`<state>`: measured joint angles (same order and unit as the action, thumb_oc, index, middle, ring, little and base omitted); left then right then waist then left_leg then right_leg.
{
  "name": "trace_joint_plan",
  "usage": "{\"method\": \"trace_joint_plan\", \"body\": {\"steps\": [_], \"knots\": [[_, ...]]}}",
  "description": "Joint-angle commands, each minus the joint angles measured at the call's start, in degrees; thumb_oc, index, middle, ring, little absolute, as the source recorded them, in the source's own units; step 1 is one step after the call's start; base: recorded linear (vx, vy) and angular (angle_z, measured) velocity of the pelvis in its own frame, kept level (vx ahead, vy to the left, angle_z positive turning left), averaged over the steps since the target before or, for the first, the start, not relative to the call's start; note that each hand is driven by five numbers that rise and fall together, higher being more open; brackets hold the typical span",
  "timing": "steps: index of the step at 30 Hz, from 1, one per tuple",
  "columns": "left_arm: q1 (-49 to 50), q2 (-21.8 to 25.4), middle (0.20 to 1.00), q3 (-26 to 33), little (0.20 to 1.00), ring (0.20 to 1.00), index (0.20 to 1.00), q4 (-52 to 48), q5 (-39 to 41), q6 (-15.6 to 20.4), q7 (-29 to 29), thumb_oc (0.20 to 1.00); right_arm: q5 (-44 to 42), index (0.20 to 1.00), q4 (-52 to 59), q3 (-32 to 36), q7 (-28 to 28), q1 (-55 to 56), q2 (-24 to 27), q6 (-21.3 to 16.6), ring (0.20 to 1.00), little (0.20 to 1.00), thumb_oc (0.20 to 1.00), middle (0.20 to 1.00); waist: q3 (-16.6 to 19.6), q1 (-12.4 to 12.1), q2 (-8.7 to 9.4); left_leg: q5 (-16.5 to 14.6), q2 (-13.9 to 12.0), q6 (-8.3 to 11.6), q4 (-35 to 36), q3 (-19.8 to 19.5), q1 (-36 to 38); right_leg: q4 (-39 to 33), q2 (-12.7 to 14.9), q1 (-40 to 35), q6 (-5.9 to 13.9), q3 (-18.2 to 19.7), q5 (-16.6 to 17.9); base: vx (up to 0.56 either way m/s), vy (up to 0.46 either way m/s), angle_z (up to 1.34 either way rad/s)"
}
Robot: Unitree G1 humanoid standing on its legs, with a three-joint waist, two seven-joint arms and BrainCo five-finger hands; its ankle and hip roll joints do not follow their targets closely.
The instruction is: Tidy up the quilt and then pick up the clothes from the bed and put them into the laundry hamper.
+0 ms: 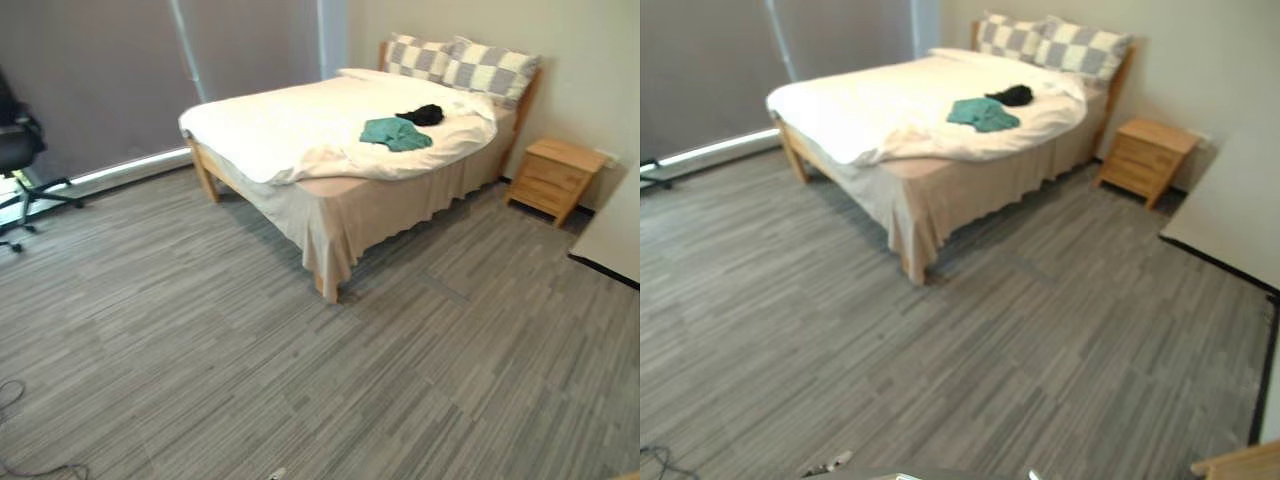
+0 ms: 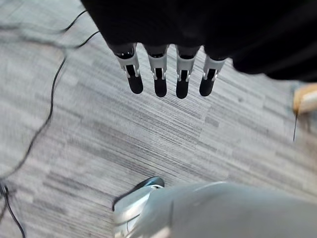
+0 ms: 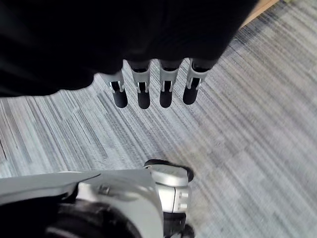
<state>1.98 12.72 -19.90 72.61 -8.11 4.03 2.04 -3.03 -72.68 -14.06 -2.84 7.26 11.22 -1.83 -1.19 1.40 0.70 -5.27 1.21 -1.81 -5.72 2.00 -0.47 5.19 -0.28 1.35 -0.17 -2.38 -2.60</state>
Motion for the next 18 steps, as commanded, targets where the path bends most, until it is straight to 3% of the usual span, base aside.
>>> {"method": "trace_joint_plan", "body": {"steps": [1, 9, 11, 13, 14, 16, 18], "knots": [[-6.1, -2.9, 1.0, -1.5, 1.0, 1.0, 1.0, 3.0, -3.5, 2.6, 1.1, 1.0, -2.5, 1.0, -1.2, -0.6, -1.3, -7.8, 0.5, -2.2, 1.0, 1.0, 1.0, 1.0, -6.2, 1.1, -0.29, 2.6, 0.2, 2.29, 10.7, 0.6, 7.6, -10.1, 1.6, -7.3, 6.03, 0.2, 1.0, 0.01, 0.005, -0.08], [-5.7, -2.2, 1.0, -1.0, 1.0, 1.0, 1.0, 4.6, -5.0, 1.9, 1.0, 1.0, -1.2, 1.0, -1.7, -1.7, -0.9, -7.8, 0.1, -1.6, 1.0, 1.0, 1.0, 1.0, -6.3, 0.5, 0.21, 2.0, 0.4, 1.68, 10.7, 1.1, 7.7, -9.4, 1.7, -7.1, 6.31, 0.8, 0.7, 0.07, 0.015, -0.14], [-6.0, -1.9, 1.0, -1.1, 1.0, 1.0, 1.0, 4.4, -4.9, 1.9, 0.8, 1.0, -1.0, 1.0, -1.8, -1.4, -0.9, -8.0, 0.2, -1.6, 1.0, 1.0, 1.0, 1.0, -6.7, 0.3, 0.21, 1.7, 0.3, 1.29, 10.7, 1.1, 7.6, -5.9, 1.5, -5.6, 6.35, 0.7, -0.4, 0.06, 0.019, -0.05], [-6.6, -1.1, 1.0, -1.0, 1.0, 1.0, 1.0, 4.1, -4.8, 1.8, 0.9, 1.0, -1.5, 1.0, -1.4, -1.0, -0.6, -8.9, 0.1, -1.7, 1.0, 1.0, 1.0, 1.0, -8.0, 0.1, -0.04, 1.4, -0.2, 0.77, 10.7, 1.3, 7.4, 3.9, 0.7, -0.5, 7.94, -0.2, -0.9, 0.01, 0.024, -0.08], [-7.2, -1.0, 1.0, -0.7, 1.0, 1.0, 1.0, 3.8, -4.2, 1.8, 1.1, 1.0, -2.1, 1.0, -0.7, -0.4, -0.7, -9.5, 0.2, -1.8, 1.0, 1.0, 1.0, 1.0, -9.9, 0.8, -1.0, 1.1, -1.1, 0.24, 10.7, 1.6, 7.8, 17.4, 1.1, 7.3, 11.81, -1.8, 2.2, 0.02, 0.045, -0.25], [-7.5, -1.0, 1.0, -0.7, 1.0, 1.0, 1.0, 3.6, -4.1, 1.7, 1.3, 1.0, -2.6, 1.0, -0.3, 0.2, -0.6, -9.7, 0.2, -1.9, 1.0, 1.0, 1.0, 1.0, -10.4, 1.3, -1.29, 0.9, -1.4, 0.37, 10.7, 1.3, 8.3, 21.7, 1.4, 9.7, 12.4, -1.9, 2.7, 0.19, 0.02, -0.3], [-7.8, -1.0, 1.0, -1.4, 1.0, 1.0, 1.0, 3.4, -4.4, 1.9, 1.6, 1.0, -3.6, 1.0, -0.4, 1.1, -0.9, -9.4, 0.0, -2.0, 1.0, 1.0, 1.0, 1.0, -11.4, 2.1, -1.76, 0.1, -1.9, 0.68, 10.7, 0.3, 10.0, 23.8, 2.0, 12.2, 11.8, -2.7, 2.7, 0.33, -0.032, 0.1]]}}
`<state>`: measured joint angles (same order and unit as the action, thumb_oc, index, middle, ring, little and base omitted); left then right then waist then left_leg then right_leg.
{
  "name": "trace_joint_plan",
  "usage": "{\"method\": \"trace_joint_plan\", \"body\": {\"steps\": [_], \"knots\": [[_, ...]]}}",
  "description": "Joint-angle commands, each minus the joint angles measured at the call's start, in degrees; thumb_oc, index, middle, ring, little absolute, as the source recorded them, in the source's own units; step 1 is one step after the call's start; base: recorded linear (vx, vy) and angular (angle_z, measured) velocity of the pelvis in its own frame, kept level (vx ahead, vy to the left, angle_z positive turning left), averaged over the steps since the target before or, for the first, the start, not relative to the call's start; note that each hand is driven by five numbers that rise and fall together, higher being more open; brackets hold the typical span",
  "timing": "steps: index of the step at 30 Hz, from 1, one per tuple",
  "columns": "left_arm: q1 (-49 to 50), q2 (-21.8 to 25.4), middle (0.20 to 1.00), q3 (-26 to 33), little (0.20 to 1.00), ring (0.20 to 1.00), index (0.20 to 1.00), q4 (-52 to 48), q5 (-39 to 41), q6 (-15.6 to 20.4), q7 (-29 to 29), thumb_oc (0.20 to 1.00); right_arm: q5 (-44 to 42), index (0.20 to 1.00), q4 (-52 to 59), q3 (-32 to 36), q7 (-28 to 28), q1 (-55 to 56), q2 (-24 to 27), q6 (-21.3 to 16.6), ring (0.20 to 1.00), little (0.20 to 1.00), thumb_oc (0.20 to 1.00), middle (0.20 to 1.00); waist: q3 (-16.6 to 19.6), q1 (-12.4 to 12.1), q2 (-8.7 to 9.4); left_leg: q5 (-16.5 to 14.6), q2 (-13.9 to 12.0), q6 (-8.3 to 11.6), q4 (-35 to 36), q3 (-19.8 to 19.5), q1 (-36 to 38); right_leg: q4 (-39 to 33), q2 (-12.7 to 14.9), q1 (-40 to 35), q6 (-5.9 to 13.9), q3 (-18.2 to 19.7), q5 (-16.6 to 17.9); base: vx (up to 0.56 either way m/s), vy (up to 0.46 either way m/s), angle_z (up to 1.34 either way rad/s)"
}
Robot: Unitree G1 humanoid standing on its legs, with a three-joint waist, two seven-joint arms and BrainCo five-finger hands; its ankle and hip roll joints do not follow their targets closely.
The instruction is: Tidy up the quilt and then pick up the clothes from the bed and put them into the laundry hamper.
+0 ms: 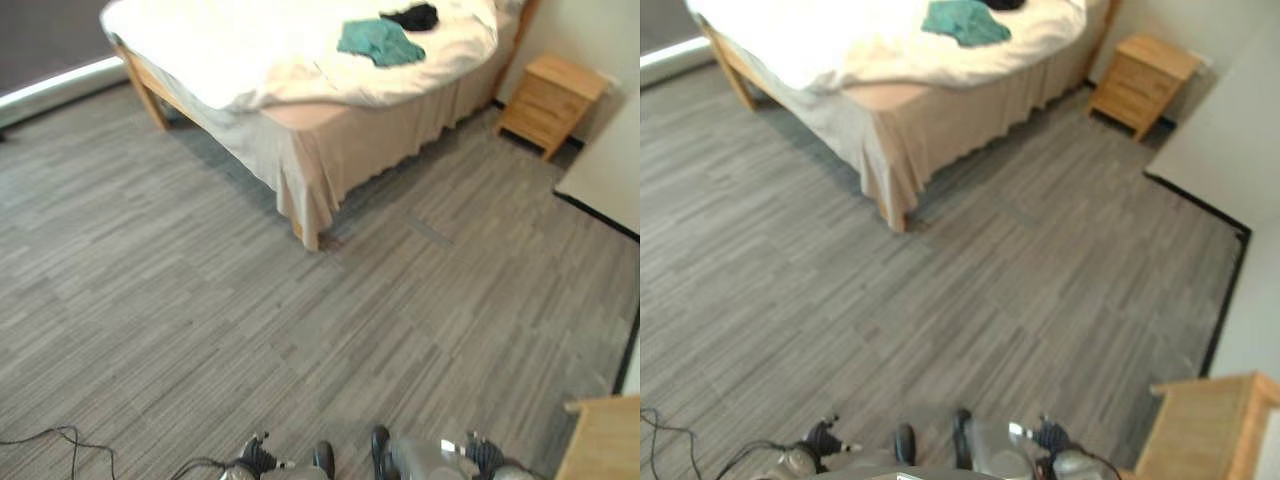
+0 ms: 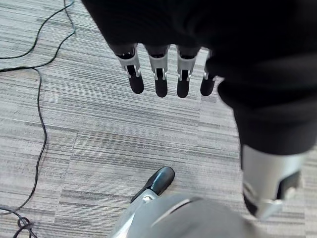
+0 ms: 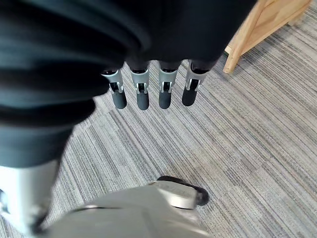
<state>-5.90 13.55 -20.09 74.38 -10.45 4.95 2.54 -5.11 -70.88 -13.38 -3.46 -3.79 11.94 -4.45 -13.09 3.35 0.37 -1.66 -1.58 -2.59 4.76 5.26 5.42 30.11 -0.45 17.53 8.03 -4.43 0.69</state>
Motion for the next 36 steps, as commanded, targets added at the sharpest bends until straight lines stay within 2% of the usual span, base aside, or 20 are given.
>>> {"method": "trace_joint_plan", "body": {"steps": [1, 2, 4, 6, 9, 11, 12, 13, 14, 16, 19, 22, 24, 25, 27, 28, 29, 30, 33, 36], "knots": [[-0.2, -1.7, 1.0, -1.6, 1.0, 1.0, 1.0, 1.6, -2.2, 1.1, 1.2, 1.0, -1.8, 1.0, -2.1, 0.7, -0.6, 1.8, -0.7, 0.6, 1.0, 1.0, 1.0, 1.0, 0.2, 0.6, -1.36, -4.5, 0.8, 1.91, 0.2, -3.1, 5.0, -4.9, 3.2, -3.6, 2.91, -1.8, -1.4, 0.45, -0.149, 0.16], [-0.4, -1.7, 1.0, -2.1, 1.0, 1.0, 1.0, 1.1, -2.3, 1.7, 1.5, 1.0, -1.6, 1.0, -2.0, 0.7, -1.0, 2.3, -0.5, 0.6, 1.0, 1.0, 1.0, 1.0, 0.1, 1.2, -1.01, -6.5, 1.0, 2.89, 0.2, -3.0, 6.5, -14.8, 5.7, -3.4, 1.68, -4.1, -1.0, 0.46, -0.149, 0.17], [-0.2, -1.8, 1.0, -2.3, 1.0, 1.0, 1.0, 1.1, -2.7, 2.0, 1.4, 1.0, -1.2, 1.0, -2.1, 0.8, -1.1, 2.8, -0.5, 0.7, 1.0, 1.0, 1.0, 1.0, 0.1, 1.8, -1.09, -7.8, 0.8, 3.58, 0.2, -3.3, 8.1, -22.1, 6.4, -4.2, 1.46, -5.8, 0.3, 0.41, -0.142, 0.21], [-0.3, -2.1, 1.0, -2.1, 1.0, 1.0, 1.0, 1.6, -3.3, 2.5, 1.0, 1.0, -1.3, 1.0, -2.9, 2.0, -1.1, 3.2, -0.5, 1.1, 1.0, 1.0, 1.0, 1.0, 0.0, 3.3, -1.58, -10.3, -0.1, 4.93, 0.2, -3.5, 11.1, -31.8, 7.2, -2.6, 2.71, -6.3, 3.7, 0.54, -0.193, 0.06], [-0.1, -2.5, 1.0, -1.9, 1.0, 1.0, 1.0, 2.7, -4.2, 2.8, 0.8, 1.0, -0.5, 1.0, -4.0, 2.8, -0.7, 4.0, 0.0, 1.7, 1.0, 1.0, 1.0, 1.0, 0.7, 4.4, -2.25, -12.1, -1.3, 6.14, 0.2, -3.0, 14.5, -33.5, 8.6, -1.1, 3.46, -7.7, 5.5, 0.59, -0.231, 0.23], [1.1, -2.8, 1.0, -1.3, 1.0, 1.0, 1.0, 3.5, -4.0, 2.6, 0.7, 1.0, 0.3, 1.0, -4.6, 3.0, -0.4, 4.7, 1.0, 1.7, 1.0, 1.0, 1.0, 1.0, 1.0, 4.6, -2.97, -7.4, -3.3, 7.85, -5.2, -3.4, 15.6, -32.4, 7.0, -3.5, 1.37, -8.5, 6.7, 0.68, -0.34, 0.24], [1.9, -2.9, 1.0, -0.2, 1.0, 1.0, 1.0, 3.2, -2.1, 2.6, 0.5, 1.0, 0.6, 1.0, -5.4, 2.7, -0.5, 4.9, 1.9, 1.5, 1.0, 1.0, 1.0, 1.0, 1.3, 4.1, -3.24, 2.7, -5.1, 10.11, -18.6, -2.4, 11.2, -33.6, 4.8, -8.4, -0.82, -8.9, 6.0, 0.48, -0.288, 0.23], [1.9, -2.9, 1.0, -0.2, 1.0, 1.0, 1.0, 3.2, -2.1, 2.6, 0.5, 1.0, 0.6, 1.0, -5.4, 2.7, -0.5, 4.9, 1.9, 1.5, 1.0, 1.0, 1.0, 1.0, 1.4, 4.2, -3.07, 2.8, -4.9, 10.08, -18.6, -2.6, 11.0, -33.6, 5.0, -8.3, -0.81, -9.0, 6.0, 0.62, -0.476, 0.35], [1.5, -2.4, 1.0, 0.1, 1.0, 1.0, 1.0, 0.8, 0.0, 2.5, 1.0, 1.0, 1.6, 1.0, -4.8, 1.5, -1.5, 3.6, 3.2, 1.6, 1.0, 1.0, 1.0, 1.0, -0.5, 1.7, -1.1, 10.8, -3.6, 10.21, -39.6, -5.0, 1.3, -34.1, 4.4, -13.4, -3.95, -8.9, 4.6, 0.31, -0.279, 0.1], [0.6, -2.2, 1.0, 0.1, 1.0, 1.0, 1.0, -0.9, 1.7, 2.6, 1.7, 1.0, 2.3, 1.0, -3.6, 0.7, -2.6, 0.9, 4.3, 1.5, 1.0, 1.0, 1.0, 1.0, -1.4, -0.3, 1.22, 7.8, -3.6, 8.0, -47.0, -2.7, -4.6, -34.8, 4.7, -16.9, -5.12, -7.4, 2.6, 0.5, -0.321, -0.52], [0.4, -2.6, 1.0, 0.1, 1.0, 1.0, 1.0, -1.9, 2.3, 2.6, 2.3, 1.0, 2.8, 1.0, -3.6, 0.5, -3.2, -0.9, 4.9, 1.7, 1.0, 1.0, 1.0, 1.0, -1.6, -2.8, 2.34, 4.9, -4.4, 6.92, -43.9, 0.7, -8.9, -35.1, 4.9, -20.4, -5.11, -5.7, 0.3, 0.53, -0.125, -0.63], [1.2, -3.6, 1.0, -1.0, 1.0, 1.0, 1.0, -3.0, 1.7, 3.1, 2.8, 1.0, 3.4, 1.0, -3.0, -0.6, -3.9, -2.3, 5.6, 1.0, 1.0, 1.0, 1.0, 1.0, -0.5, -5.3, 1.98, 3.8, -2.2, 5.79, -26.7, 3.9, -12.5, -35.1, 4.2, -24.5, -3.79, -3.1, -3.3, 0.61, 0.037, -0.61], [1.7, -3.9, 1.0, -1.0, 1.0, 1.0, 1.0, -3.3, 1.7, 3.1, 2.5, 1.0, 3.3, 1.0, -2.0, -1.0, -4.1, -2.9, 5.5, 0.4, 1.0, 1.0, 1.0, 1.0, 1.1, -6.1, 0.48, 7.1, -1.0, 5.87, -6.5, 11.6, -14.2, -35.1, 1.2, -29.8, -3.56, -3.1, -6.8, 0.74, 0.087, -0.34], [1.8, -3.9, 1.0, -1.0, 1.0, 1.0, 1.0, -3.3, 1.7, 3.1, 2.5, 1.0, 3.3, 1.0, -2.0, -1.1, -4.1, -2.9, 5.5, 0.4, 1.0, 1.0, 1.0, 1.0, 1.0, -6.2, 0.65, 7.2, -0.7, 5.85, -6.0, 11.8, -13.8, -35.1, 1.4, -30.0, -3.48, -3.0, -6.9, 0.77, 0.07, 0.07], [2.1, -3.6, 1.0, 0.4, 1.0, 1.0, 1.0, -2.4, 2.0, 2.6, 1.8, 1.0, 3.8, 1.0, -1.7, -2.1, -3.2, -3.0, 4.4, 0.4, 1.0, 1.0, 1.0, 1.0, 2.8, -7.1, 0.61, 6.0, 0.1, 2.99, -1.2, 18.9, -9.7, -27.9, -0.9, -31.5, -2.9, -5.1, -8.7, 0.66, 0.026, 0.14], [2.2, -3.3, 1.0, 0.7, 1.0, 1.0, 1.0, -1.7, 1.9, 2.4, 1.8, 1.0, 4.8, 1.0, -1.1, -2.7, -3.4, -2.9, 3.6, -0.2, 1.0, 1.0, 1.0, 1.0, 2.8, -7.3, 0.99, 5.3, 1.3, 1.81, -1.3, 18.0, -8.8, -18.9, -0.3, -29.5, 0.07, -6.6, -5.8, 0.29, -0.001, -0.07], [2.2, -3.3, 1.0, 0.7, 1.0, 1.0, 1.0, -1.7, 1.9, 2.4, 1.8, 1.0, 4.8, 1.0, -1.1, -2.7, -3.4, -2.9, 3.6, -0.2, 1.0, 1.0, 1.0, 1.0, 2.9, -7.3, 1.06, 5.3, 1.4, 1.76, -1.3, 18.0, -8.9, -18.6, -0.2, -29.3, 0.12, -6.7, -6.0, 0.42, 0.01, 0.05], [1.5, -3.0, 1.0, 0.9, 1.0, 1.0, 1.0, -1.2, 0.9, 2.0, 2.3, 1.0, 6.4, 1.0, -1.0, -2.9, -3.0, -2.6, 2.6, 0.5, 1.0, 1.0, 1.0, 1.0, 2.2, -6.4, 0.91, 3.7, 1.5, 0.14, -1.9, 17.2, -6.5, -3.0, 3.2, -23.0, 6.97, -9.6, 3.0, 0.27, -0.008, 0.19], [0.5, -1.8, 1.0, 1.6, 1.0, 1.0, 1.0, -1.6, 1.9, 2.0, 2.4, 1.0, 6.1, 1.0, 0.8, -2.7, -2.8, -3.1, 2.0, 0.3, 1.0, 1.0, 1.0, 1.0, 1.6, -4.9, -0.76, 3.3, 0.2, 0.04, -0.2, 15.9, -2.5, 6.5, 7.1, -16.2, 6.97, -12.0, 4.5, 0.37, 0.007, 0.73], [0.1, -0.6, 1.0, 1.5, 1.0, 1.0, 1.0, -1.6, 1.8, 2.3, 2.8, 1.0, 6.2, 1.0, 0.8, -2.7, -3.1, -2.6, 1.8, 0.2, 1.0, 1.0, 1.0, 1.0, 1.4, -3.7, -1.37, 2.3, -0.2, 1.02, 0.2, 12.2, -0.2, -1.5, 9.9, -13.7, 3.3, -13.2, -0.5, 0.39, -0.1, 1.07]]}}
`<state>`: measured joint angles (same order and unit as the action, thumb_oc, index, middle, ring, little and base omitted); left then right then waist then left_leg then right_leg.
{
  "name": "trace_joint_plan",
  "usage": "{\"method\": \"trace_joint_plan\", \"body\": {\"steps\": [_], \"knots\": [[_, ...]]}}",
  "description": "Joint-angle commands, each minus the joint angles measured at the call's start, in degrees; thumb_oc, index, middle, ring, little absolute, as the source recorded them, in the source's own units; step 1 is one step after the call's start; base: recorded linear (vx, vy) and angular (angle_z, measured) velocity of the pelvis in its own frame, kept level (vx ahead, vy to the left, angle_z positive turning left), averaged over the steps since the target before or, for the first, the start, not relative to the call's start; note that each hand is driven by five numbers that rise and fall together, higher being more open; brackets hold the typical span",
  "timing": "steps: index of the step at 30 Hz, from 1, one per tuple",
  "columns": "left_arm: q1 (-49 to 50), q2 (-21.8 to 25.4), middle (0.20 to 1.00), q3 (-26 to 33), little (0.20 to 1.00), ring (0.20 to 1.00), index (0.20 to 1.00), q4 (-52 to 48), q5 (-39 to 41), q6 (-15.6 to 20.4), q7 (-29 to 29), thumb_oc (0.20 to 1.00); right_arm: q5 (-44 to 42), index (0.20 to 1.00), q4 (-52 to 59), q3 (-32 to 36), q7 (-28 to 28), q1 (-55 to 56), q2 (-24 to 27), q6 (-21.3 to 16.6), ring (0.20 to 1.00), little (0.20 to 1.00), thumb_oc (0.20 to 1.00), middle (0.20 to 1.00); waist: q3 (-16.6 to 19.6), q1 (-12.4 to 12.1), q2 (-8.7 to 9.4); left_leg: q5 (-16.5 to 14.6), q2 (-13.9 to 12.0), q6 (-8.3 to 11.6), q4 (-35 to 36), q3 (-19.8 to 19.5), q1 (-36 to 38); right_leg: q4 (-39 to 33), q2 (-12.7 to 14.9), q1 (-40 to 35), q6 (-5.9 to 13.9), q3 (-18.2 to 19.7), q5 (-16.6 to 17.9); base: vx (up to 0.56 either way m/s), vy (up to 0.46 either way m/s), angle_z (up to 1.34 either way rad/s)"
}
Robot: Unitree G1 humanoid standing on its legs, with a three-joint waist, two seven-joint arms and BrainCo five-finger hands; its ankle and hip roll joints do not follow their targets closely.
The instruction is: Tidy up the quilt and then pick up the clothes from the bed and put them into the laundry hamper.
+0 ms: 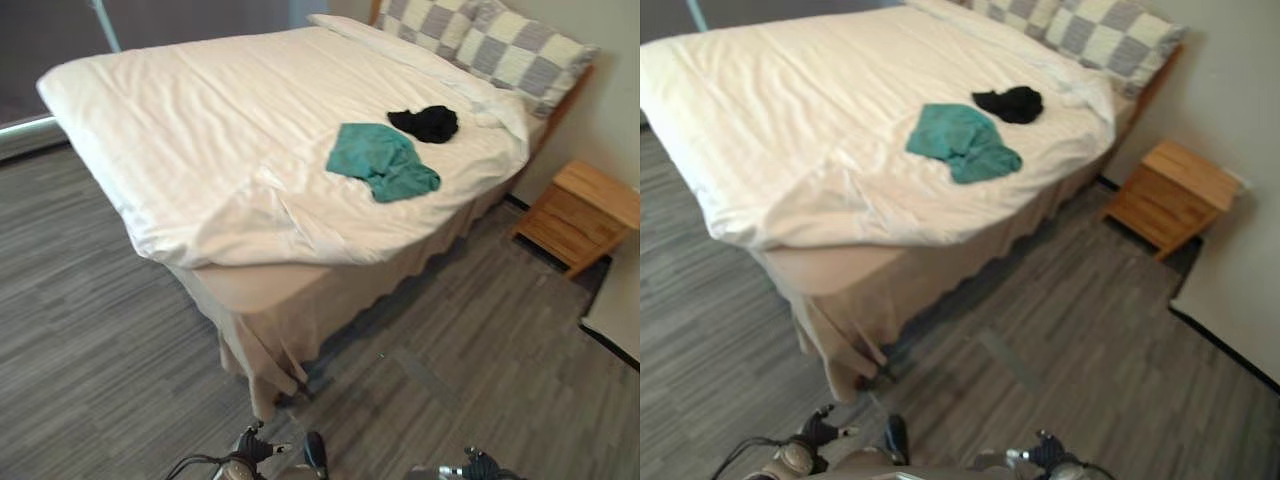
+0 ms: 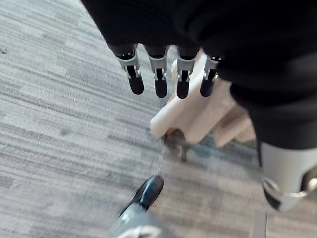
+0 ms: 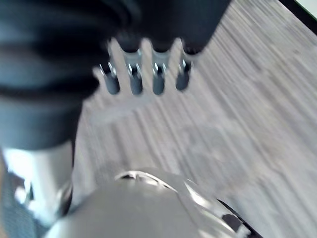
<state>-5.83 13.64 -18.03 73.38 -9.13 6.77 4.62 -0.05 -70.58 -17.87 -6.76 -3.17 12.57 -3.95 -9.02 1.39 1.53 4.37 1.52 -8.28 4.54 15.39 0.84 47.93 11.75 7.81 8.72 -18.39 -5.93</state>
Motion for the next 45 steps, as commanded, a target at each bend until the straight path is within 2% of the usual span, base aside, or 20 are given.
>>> {"method": "trace_joint_plan", "body": {"steps": [1, 2, 3, 5, 6, 7, 11, 15, 17, 18, 19, 21, 22, 27, 31, 34, 37, 38, 43, 45], "knots": [[0.0, -0.4, 1.0, -0.6, 1.0, 1.0, 1.0, -0.7, 0.4, 0.8, 0.8, 1.0, 1.0, 1.0, 0.5, 1.8, 0.1, -2.9, 1.2, -0.3, 1.0, 1.0, 1.0, 1.0, -2.3, -1.4, -2.58, -3.9, -3.5, 7.18, 0.5, 0.8, 4.6, -24.7, -2.4, -3.7, 1.6, 1.8, 5.6, 0.5, -0.363, 0.96], [-0.7, 0.2, 1.0, -0.5, 1.0, 1.0, 1.0, -0.5, 0.7, 1.3, 1.0, 1.0, 0.6, 1.0, -0.1, 2.1, 0.3, -2.5, 1.1, -0.3, 1.0, 1.0, 1.0, 1.0, -1.6, -0.7, -1.95, -5.2, -3.7, 8.45, 0.5, -2.2, 5.4, -39.4, -1.6, -4.4, 1.22, 7.5, 5.6, 0.38, -0.307, 0.88], [-0.7, 0.2, 1.0, -0.5, 1.0, 1.0, 1.0, -0.4, 0.8, 1.3, 1.0, 1.0, 0.6, 1.0, -0.1, 2.1, 0.3, -2.5, 1.1, -0.3, 1.0, 1.0, 1.0, 1.0, -1.6, -0.7, -1.99, -5.2, -3.7, 8.47, 0.5, -2.2, 5.3, -39.7, -1.7, -4.5, 1.19, 7.5, 5.9, 0.39, -0.316, 0.82], [-1.3, 0.8, 1.0, -0.4, 1.0, 1.0, 1.0, 0.0, 1.1, 1.9, 1.2, 1.0, 0.3, 1.0, -0.9, 2.7, 0.6, -1.5, 1.0, -0.1, 1.0, 1.0, 1.0, 1.0, -1.2, 0.5, -1.14, -6.5, -3.6, 9.33, 0.5, -6.1, 6.5, -46.8, -0.3, -4.4, 2.24, 18.9, 9.0, 0.25, -0.231, 0.95], [-1.3, 0.8, 1.0, -0.3, 1.0, 1.0, 1.0, 0.0, 1.1, 1.9, 1.2, 1.0, 0.3, 1.0, -0.9, 2.7, 0.6, -1.5, 1.0, -0.1, 1.0, 1.0, 1.0, 1.0, -1.2, 0.5, -1.12, -6.5, -3.6, 9.33, 0.5, -6.0, 6.4, -46.8, -0.3, -4.2, 2.23, 19.0, 9.1, 0.32, -0.389, 1.67], [-1.4, 1.5, 1.0, 0.3, 1.0, 1.0, 1.0, 0.4, 1.5, 2.0, 1.5, 1.0, -0.3, 1.0, -1.6, 3.5, 1.1, -0.4, 0.6, 0.4, 1.0, 1.0, 1.0, 1.0, -1.1, 0.7, -0.54, -7.1, -4.4, 9.96, 0.5, -9.1, 7.4, -47.5, 0.0, -3.9, 3.33, 25.9, 10.6, 0.26, -0.301, 1.72], [0.3, 2.1, 1.0, 3.3, 1.0, 1.0, 1.0, 2.1, 4.7, 2.5, 1.1, 1.0, 0.7, 1.0, -3.0, 3.4, 1.8, 0.3, 0.2, 1.0, 1.0, 1.0, 1.0, 1.0, 0.3, 0.0, 0.41, -6.9, -6.2, 11.95, 0.4, -12.8, 8.3, -51.4, 0.3, -8.5, 3.03, 22.1, 9.4, 0.29, -0.424, 1.21], [3.6, 4.1, 1.0, 16.4, 1.0, 1.0, 1.0, -1.1, 22.6, 5.4, 1.8, 1.0, -2.3, 1.0, -1.4, 5.1, 1.7, 0.4, 2.0, -0.9, 1.0, 1.0, 1.0, 1.0, 1.1, -1.1, -0.85, -5.2, -10.2, 14.75, 0.4, -14.9, 8.0, -52.9, -2.3, -10.5, 1.56, 18.3, 6.9, 0.2, -0.319, 0.39], [3.5, 4.9, 1.0, 18.9, 1.0, 1.0, 1.0, -2.5, 26.0, 6.4, 2.5, 1.0, -2.4, 1.0, -0.5, 5.2, 1.5, 0.6, 2.6, -1.3, 1.0, 1.0, 1.0, 1.0, 0.7, -1.1, -1.2, -4.6, -10.6, 15.25, -0.1, -14.6, 7.2, -52.9, -2.2, -10.8, 1.47, 17.0, 6.1, 0.03, -0.151, 0.35], [2.5, 5.8, 1.0, 20.3, 1.0, 1.0, 1.0, -3.8, 27.9, 7.3, 3.3, 1.0, -2.3, 1.0, 0.1, 5.4, 1.3, 1.0, 3.1, -1.3, 1.0, 1.0, 1.0, 1.0, 0.1, -0.9, -1.32, -3.6, -10.9, 15.42, -1.5, -12.7, 5.4, -52.9, -1.7, -11.1, 1.39, 15.3, 5.7, -0.08, -0.108, 0.28], [1.7, 7.5, 1.0, 21.2, 1.0, 1.0, 1.0, -11.0, 29.7, 9.0, 4.6, 1.0, -2.6, 1.0, 1.0, 6.1, 0.7, 2.2, 4.2, -1.5, 1.0, 1.0, 1.0, 1.0, -0.5, 0.1, -1.38, -4.1, -10.4, 14.91, -4.1, -5.0, 3.3, -52.9, -0.9, -11.6, 1.09, 12.6, 4.9, -0.1, -0.122, 0.19], [2.3, 8.5, 1.0, 21.4, 1.0, 1.0, 1.0, -15.3, 29.0, 9.8, 5.6, 1.0, -3.4, 1.0, 1.2, 6.6, 0.6, 2.8, 4.7, -1.6, 1.0, 1.0, 1.0, 1.0, -0.6, 0.6, -1.78, -4.4, -10.0, 14.54, -4.4, -2.2, 2.8, -52.9, -1.1, -11.8, 0.9, 12.1, 4.5, -0.05, -0.047, 0.53], [2.6, 11.4, 1.0, 22.1, 1.0, 1.0, 1.0, -25.9, 26.9, 10.9, 7.4, 1.0, -3.3, 1.0, 1.4, 7.9, 0.0, 3.7, 5.5, -1.6, 1.0, 1.0, 1.0, 1.0, -0.8, 1.7, -2.48, -3.4, -10.7, 15.16, -3.7, 2.1, 3.1, -52.9, -1.3, -12.2, 0.8, 11.0, 4.4, 0.03, -0.022, 0.63], [1.3, 18.7, 1.0, 23.1, 1.0, 1.0, 1.0, -45.7, 18.9, 11.5, 8.3, 1.0, -2.1, 1.0, -0.7, 8.4, 1.2, 7.7, 4.7, -0.9, 1.0, 1.0, 1.0, 1.0, 0.0, 2.3, -3.46, -2.2, -10.8, 15.5, 0.2, 2.0, 4.9, -52.9, -2.0, -13.1, 0.87, 9.4, 4.2, 0.08, -0.039, 0.21], [-4.4, 23.3, 1.0, 17.8, 1.0, 1.0, 1.0, -55.9, 10.7, 11.3, 6.2, 1.0, -0.8, 1.0, -0.7, 7.4, 3.1, 8.3, 5.0, -0.3, 1.0, 1.0, 1.0, 1.0, -0.1, 4.2, -3.94, -3.0, -10.8, 15.49, 0.5, 3.3, 6.0, -52.9, -1.7, -12.8, 1.3, 10.2, 4.4, 0.07, 0.004, -0.03], [-8.6, 23.5, 1.0, 14.0, 1.0, 1.0, 1.0, -55.8, 7.1, 11.0, 6.6, 1.0, -0.1, 1.0, -0.1, 6.5, 3.5, 8.1, 5.2, -0.3, 1.0, 1.0, 1.0, 1.0, -0.2, 5.3, -4.14, -3.3, -10.7, 15.39, 0.5, 4.1, 5.6, -52.9, -1.6, -11.3, 1.46, 11.1, 5.0, 0.01, 0.026, -0.07], [-17.8, 24.0, 1.0, 6.7, 1.0, 1.0, 1.0, -51.4, 0.8, 8.9, 7.0, 1.0, 0.5, 1.0, 1.4, 5.0, 3.6, 7.1, 6.0, -0.5, 1.0, 1.0, 1.0, 1.0, -0.7, 7.9, -4.48, -3.9, -10.4, 15.17, 0.5, 5.7, 5.0, -52.9, -1.6, -8.4, 2.01, 13.1, 6.0, -0.07, 0.043, -0.4], [-29.9, 23.6, 1.0, -1.6, 1.0, 1.0, 1.0, -44.2, -5.7, 5.9, 9.0, 1.0, 0.2, 1.0, 3.5, 3.4, 2.8, 5.0, 6.8, -1.0, 1.0, 1.0, 1.0, 1.0, -1.6, 10.1, -4.65, -3.8, -10.1, 14.93, 0.5, 7.4, 2.3, -52.9, -1.7, -3.6, 2.33, 15.4, 7.5, -0.2, 0.038, -0.5], [-42.5, 23.8, 1.0, -14.2, 1.0, 1.0, 1.0, -29.4, -19.1, 1.1, 10.7, 1.0, -0.2, 1.0, 4.3, 1.7, 1.2, 2.5, 7.2, -1.9, 1.0, 1.0, 1.0, 1.0, -3.3, 11.9, -4.54, -3.2, -9.9, 14.71, 0.4, 8.6, -1.0, -52.9, -1.6, 1.0, 2.61, 16.9, 9.2, -0.12, 0.012, -0.46], [-43.3, 22.7, 1.0, -15.7, 1.0, 1.0, 1.0, -25.4, -20.0, 0.0, 9.7, 1.0, -0.4, 1.0, 4.0, 1.7, 0.9, 2.1, 7.2, -1.9, 1.0, 1.0, 1.0, 1.0, -3.5, 12.0, -4.58, -3.2, -9.8, 14.68, 0.3, 8.7, -1.3, -52.9, -1.6, 1.3, 2.62, 17.0, 9.3, -0.06, 0.015, -0.18]]}}
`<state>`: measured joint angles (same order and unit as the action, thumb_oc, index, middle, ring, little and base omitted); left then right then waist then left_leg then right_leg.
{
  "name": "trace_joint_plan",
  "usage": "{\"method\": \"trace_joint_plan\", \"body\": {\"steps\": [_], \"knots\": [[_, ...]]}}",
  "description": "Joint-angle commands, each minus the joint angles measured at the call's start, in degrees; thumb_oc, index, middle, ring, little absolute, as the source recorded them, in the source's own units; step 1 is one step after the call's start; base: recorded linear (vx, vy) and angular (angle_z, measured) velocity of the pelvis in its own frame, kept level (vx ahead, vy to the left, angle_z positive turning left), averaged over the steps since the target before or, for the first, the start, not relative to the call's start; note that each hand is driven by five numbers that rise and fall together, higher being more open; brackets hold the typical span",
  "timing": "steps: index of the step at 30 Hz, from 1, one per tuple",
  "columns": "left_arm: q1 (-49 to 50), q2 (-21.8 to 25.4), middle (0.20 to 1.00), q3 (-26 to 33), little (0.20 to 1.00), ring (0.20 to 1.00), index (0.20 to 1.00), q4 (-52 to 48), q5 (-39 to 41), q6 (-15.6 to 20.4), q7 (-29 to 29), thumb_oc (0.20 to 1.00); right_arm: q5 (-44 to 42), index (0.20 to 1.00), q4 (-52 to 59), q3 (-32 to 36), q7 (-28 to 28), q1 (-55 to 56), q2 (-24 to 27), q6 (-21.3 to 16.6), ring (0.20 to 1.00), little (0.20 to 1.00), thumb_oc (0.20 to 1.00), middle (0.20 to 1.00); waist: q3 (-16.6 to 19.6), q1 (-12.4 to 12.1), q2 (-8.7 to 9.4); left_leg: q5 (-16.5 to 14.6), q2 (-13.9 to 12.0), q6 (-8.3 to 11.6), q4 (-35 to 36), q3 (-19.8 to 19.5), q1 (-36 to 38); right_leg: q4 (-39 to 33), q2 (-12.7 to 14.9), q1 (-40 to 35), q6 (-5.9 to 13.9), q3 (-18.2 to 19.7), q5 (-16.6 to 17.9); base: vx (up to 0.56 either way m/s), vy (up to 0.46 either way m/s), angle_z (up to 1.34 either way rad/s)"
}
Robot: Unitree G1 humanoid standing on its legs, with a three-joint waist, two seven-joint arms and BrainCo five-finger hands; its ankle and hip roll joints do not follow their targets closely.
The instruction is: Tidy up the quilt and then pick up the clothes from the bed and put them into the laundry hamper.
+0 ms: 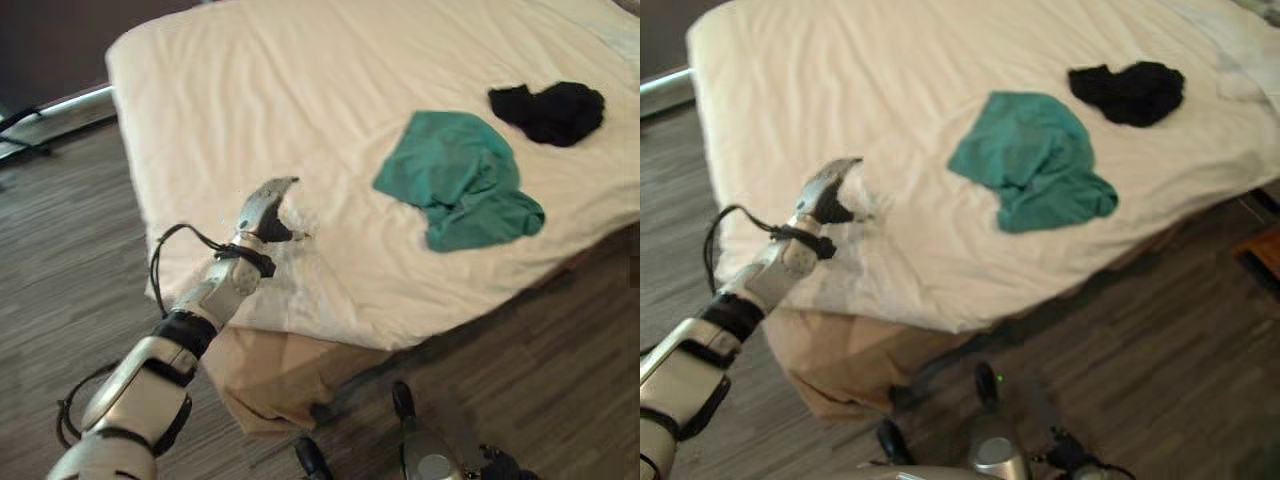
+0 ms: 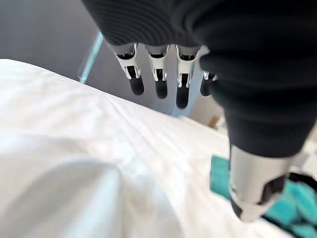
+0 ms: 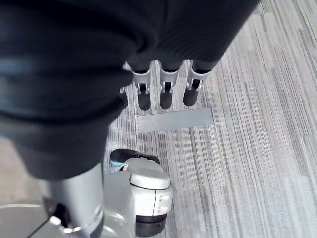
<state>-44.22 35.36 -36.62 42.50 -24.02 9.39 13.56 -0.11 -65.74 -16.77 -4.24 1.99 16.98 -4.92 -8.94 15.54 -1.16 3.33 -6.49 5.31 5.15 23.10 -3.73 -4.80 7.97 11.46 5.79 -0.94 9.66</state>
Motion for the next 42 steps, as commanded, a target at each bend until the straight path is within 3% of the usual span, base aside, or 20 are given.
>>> {"method": "trace_joint_plan", "body": {"steps": [1, 3, 4, 5, 6, 11, 13, 14, 15, 16, 17, 20, 22, 26, 27, 29, 30, 36, 41, 42], "knots": [[-5.3, 0.4, 0.655, 2.4, 0.655, 0.655, 0.655, 8.1, -5.2, -3.1, 0.1, 0.655, -0.4, 1.0, -1.1, 0.7, -1.9, -3.2, 2.8, -0.9, 1.0, 1.0, 1.0, 1.0, -3.7, -2.2, -1.9, -2.1, -1.8, 1.05, -0.4, 1.0, 3.2, -0.1, 2.3, -2.3, 5.54, -0.5, -6.3, -0.03, 0.007, -0.12], [-4.7, -0.2, 0.504, 1.3, 0.504, 0.504, 0.504, 11.6, -6.5, -3.5, -1.9, 0.504, -0.7, 1.0, -1.9, 1.0, -2.0, -2.9, 2.9, -0.7, 1.0, 1.0, 1.0, 1.0, -3.7, -2.2, -1.95, -2.3, -1.8, 1.01, -0.5, 1.1, 3.7, -0.2, 2.4, -3.1, 5.57, -0.5, -6.5, 0.0, 0.002, -0.03], [-4.1, -0.4, 0.507, 0.8, 0.507, 0.507, 0.507, 13.1, -7.4, -3.6, -2.6, 0.507, -0.8, 1.0, -2.2, 1.2, -1.9, -2.6, 3.1, -0.7, 1.0, 1.0, 1.0, 1.0, -3.6, -2.1, -1.94, -2.4, -1.9, 1.01, -0.6, 1.1, 4.1, -0.2, 2.5, -3.5, 5.57, -0.6, -6.6, 0.05, 0.014, 0.01], [-1.8, -0.7, 0.269, 0.3, 0.269, 0.269, 0.269, 16.9, -8.6, -4.0, -3.5, 0.269, -1.4, 1.0, -2.7, 2.0, -1.9, -2.6, 4.0, -0.7, 1.0, 1.0, 1.0, 1.0, -3.3, -2.0, -1.85, -2.6, -1.9, 1.07, -0.6, 1.4, 5.2, -0.2, 2.4, -4.4, 5.59, -0.6, -6.9, 0.04, 0.01, 0.03], [-1.7, -0.8, 0.2, 0.4, 0.2, 0.2, 0.2, 16.9, -8.7, -4.0, -3.4, 0.2, -1.4, 1.0, -2.7, 2.0, -1.9, -2.6, 4.0, -0.7, 1.0, 1.0, 1.0, 1.0, -3.4, -2.0, -1.86, -2.6, -1.9, 1.07, -0.6, 1.4, 5.2, -0.2, 2.4, -4.5, 5.59, -0.6, -6.9, 0.07, 0.016, 0.02], [9.1, 1.1, 0.2, 7.6, 0.2, 0.2, 0.2, 18.0, -2.5, -2.7, -4.0, 0.2, -5.2, 1.0, -1.2, 6.8, -2.3, -2.7, 7.4, -1.2, 1.0, 1.0, 1.0, 1.0, -1.7, -2.9, -1.45, -2.6, -1.8, 1.13, -0.2, 0.7, 7.8, -0.2, 2.2, -7.8, 5.3, -1.2, -7.2, 0.05, 0.004, -0.05], [23.2, 2.2, 0.2, 18.0, 0.2, 0.2, 0.2, 5.9, 7.4, -0.7, -5.5, 0.2, -7.6, 1.0, 4.9, 12.2, -3.7, -2.3, 10.5, -2.0, 1.0, 1.0, 1.0, 1.0, -0.9, -4.8, -1.0, -2.8, -1.7, 1.02, -0.2, -0.8, 8.9, -0.2, 2.3, -9.7, 5.22, -2.0, -7.4, 0.0, 0.011, 0.07], [23.4, 2.3, 0.2, 18.2, 0.2, 0.2, 0.2, 5.7, 7.4, -0.7, -5.5, 0.2, -7.5, 1.0, 5.0, 12.1, -3.7, -2.3, 10.5, -2.0, 1.0, 1.0, 1.0, 1.0, -0.8, -4.8, -1.01, -2.6, -1.8, 1.05, -0.2, -0.8, 8.7, -0.2, 2.3, -9.5, 5.15, -2.0, -7.3, 0.01, 0.02, 0.13], [33.2, 2.1, 0.329, 23.9, 0.329, 0.329, 0.329, -5.0, 10.8, 0.4, -7.6, 0.329, -6.8, 1.0, 12.7, 15.6, -4.7, -1.6, 12.9, -2.3, 1.0, 1.0, 1.0, 1.0, -0.1, -6.1, -0.72, -2.9, -1.7, 0.95, -0.2, -1.7, 9.3, -0.2, 2.4, -10.6, 5.2, -2.7, -7.5, 0.0, 0.01, 0.18], [38.5, 1.4, 0.793, 26.7, 0.793, 0.793, 0.793, -9.3, 12.8, 0.8, -9.1, 0.793, -5.8, 1.0, 18.2, 17.1, -5.2, -1.6, 14.6, -2.4, 1.0, 1.0, 1.0, 1.0, 0.4, -6.8, -0.47, -2.7, -1.9, 0.94, -0.2, -2.0, 9.4, -0.2, 2.4, -11.0, 5.14, -3.0, -7.4, 0.01, 0.024, 0.2], [42.5, 0.2, 1.0, 28.8, 1.0, 1.0, 1.0, -11.3, 14.9, 1.4, -10.5, 1.0, -4.4, 1.0, 23.3, 18.4, -5.9, -1.6, 16.3, -2.5, 1.0, 1.0, 1.0, 1.0, 0.9, -7.5, -0.29, -2.8, -1.9, 0.89, -0.2, -2.4, 9.7, -0.2, 2.5, -11.5, 5.11, -3.4, -7.5, 0.02, 0.013, 0.19], [46.2, -2.2, 1.0, 29.5, 1.0, 1.0, 1.0, -11.5, 17.4, 1.9, -11.5, 1.0, -1.1, 1.0, 30.4, 19.1, -7.4, -3.3, 19.1, -3.0, 1.0, 1.0, 1.0, 1.0, 1.5, -8.6, 0.08, -2.9, -1.9, 0.83, -0.2, -3.1, 10.0, -0.2, 2.5, -12.3, 5.05, -4.0, -7.6, 0.01, 0.01, 0.23], [49.8, -4.3, 1.0, 30.2, 1.0, 1.0, 1.0, -11.3, 18.4, 2.1, -13.2, 1.0, 8.6, 1.0, 38.7, 18.5, -7.9, -5.1, 23.4, -2.4, 1.0, 1.0, 1.0, 1.0, 2.1, -9.9, 0.33, -3.0, -2.1, 0.72, -0.2, -3.9, 10.1, -0.2, 2.6, -13.0, 5.04, -4.9, -7.8, 0.0, 0.009, 0.29], [52.4, -8.2, 1.0, 26.8, 1.0, 1.0, 1.0, -5.6, 18.1, 1.7, -13.2, 1.0, 14.4, 1.0, 45.0, 11.0, -9.5, -17.0, 24.5, -3.3, 1.0, 1.0, 1.0, 1.0, 2.4, -12.7, 0.93, -2.9, -2.2, 0.67, -0.2, -5.1, 10.0, -0.2, 2.6, -14.0, 4.94, -6.3, -8.3, 0.0, 0.007, 0.26], [51.9, -10.2, 1.0, 24.8, 1.0, 1.0, 1.0, 1.9, 17.7, 1.1, -12.2, 1.0, 13.4, 0.2, 44.4, 4.5, -9.6, -25.8, 20.6, -3.3, 0.2, 0.2, 0.2, 0.2, 1.8, -14.5, 1.24, -2.7, -2.2, 0.64, -0.2, -5.9, 9.6, -0.2, 2.5, -14.1, 4.73, -6.8, -8.4, -0.05, -0.012, 0.0], [51.6, -11.2, 1.0, 23.8, 1.0, 1.0, 1.0, 5.2, 17.0, 1.0, -11.4, 1.0, 12.5, 0.2, 43.7, 1.1, -9.6, -30.6, 18.3, -3.6, 0.2, 0.2, 0.2, 0.2, 1.1, -15.4, 1.4, -2.2, -2.2, 0.62, -0.2, -6.3, 8.8, -0.2, 2.5, -13.5, 4.61, -6.9, -8.3, -0.12, -0.021, 0.12], [51.2, -13.1, 1.0, 22.4, 1.0, 1.0, 1.0, 10.7, 16.9, 0.5, -10.6, 1.0, 10.1, 0.2, 41.9, -3.9, -9.9, -38.7, 12.9, -4.0, 0.2, 0.2, 0.2, 0.2, -1.0, -17.4, 1.56, -1.7, -2.1, 0.7, -0.2, -7.1, 6.9, -0.2, 2.5, -12.3, 4.55, -7.0, -8.2, -0.14, -0.02, 0.31], [45.3, -14.1, 1.0, 20.2, 1.0, 1.0, 1.0, 21.7, 19.2, 0.3, -6.3, 1.0, 1.0, 0.2, 25.8, -10.2, -10.4, -57.0, 2.9, -4.0, 0.2, 0.2, 0.2, 0.2, -7.8, -23.2, 0.55, 1.3, -2.3, 1.4, -1.4, -10.7, -2.8, 0.1, 2.9, -5.4, 3.75, -9.1, -6.7, -0.22, -0.022, 0.33], [39.8, -13.0, 1.0, 16.9, 1.0, 1.0, 1.0, 23.0, 19.3, 0.6, -3.8, 1.0, -9.2, 0.2, 13.9, -10.1, -8.8, -58.9, -3.0, -4.0, 0.2, 0.2, 0.2, 0.2, -10.1, -26.0, -0.7, 3.3, -2.6, 2.72, -1.1, -13.5, -8.1, 1.1, 3.7, -2.4, 3.87, -13.3, -6.8, -0.1, -0.031, 0.6], [38.0, -13.1, 1.0, 16.4, 1.0, 1.0, 1.0, 22.8, 20.4, 0.3, -3.1, 1.0, -15.6, 0.2, 11.4, -9.2, -7.8, -56.0, -7.4, -4.3, 0.2, 0.2, 0.2, 0.2, -11.3, -27.1, -1.22, 3.7, -2.6, 3.05, -1.0, -14.5, -9.2, 1.9, 4.0, -2.1, 3.9, -14.5, -7.2, -0.04, 0.0, 0.68]]}}
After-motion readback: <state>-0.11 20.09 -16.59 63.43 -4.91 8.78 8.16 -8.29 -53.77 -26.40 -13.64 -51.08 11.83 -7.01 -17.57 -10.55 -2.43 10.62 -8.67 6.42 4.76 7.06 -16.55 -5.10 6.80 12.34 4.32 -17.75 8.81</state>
